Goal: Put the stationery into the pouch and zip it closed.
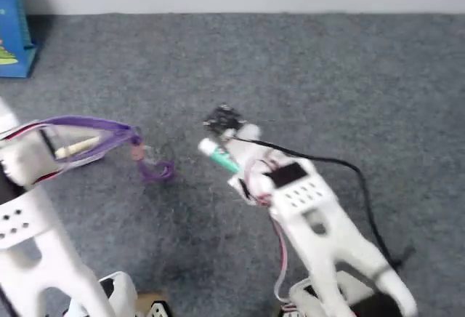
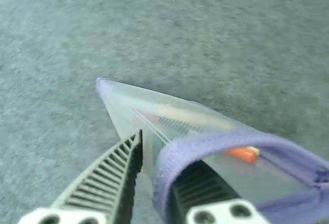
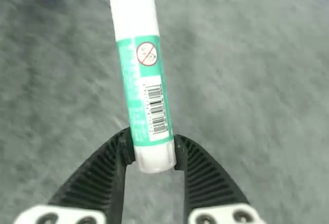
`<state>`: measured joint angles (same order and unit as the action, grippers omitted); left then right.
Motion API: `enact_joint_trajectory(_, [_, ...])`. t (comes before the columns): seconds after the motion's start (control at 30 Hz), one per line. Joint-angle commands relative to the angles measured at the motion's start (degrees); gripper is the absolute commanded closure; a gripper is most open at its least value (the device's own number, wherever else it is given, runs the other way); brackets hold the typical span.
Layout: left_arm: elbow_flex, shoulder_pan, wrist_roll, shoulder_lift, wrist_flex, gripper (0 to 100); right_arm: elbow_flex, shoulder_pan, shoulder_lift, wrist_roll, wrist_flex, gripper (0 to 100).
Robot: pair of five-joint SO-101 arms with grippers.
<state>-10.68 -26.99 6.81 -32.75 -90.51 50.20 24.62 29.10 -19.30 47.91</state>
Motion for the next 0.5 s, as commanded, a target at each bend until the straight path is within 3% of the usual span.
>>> enact_joint_trajectory(0.0, [2.2,9.6,3.3,0.8,-1.0,99,4.9,-4.7,10.4,-0.4,-0.9,99.1])
enact_joint_trajectory(0.27, [11.7,19.5,8.7,0.8,-2.5,99,17.9,-8.7,25.9,-0.4,-0.9,99.1])
enact_joint_trajectory(0.47, [8.7,20.8,8.8,0.9,-4.8,99,22.9,-10.7,36.0,-0.3,-0.9,99.1])
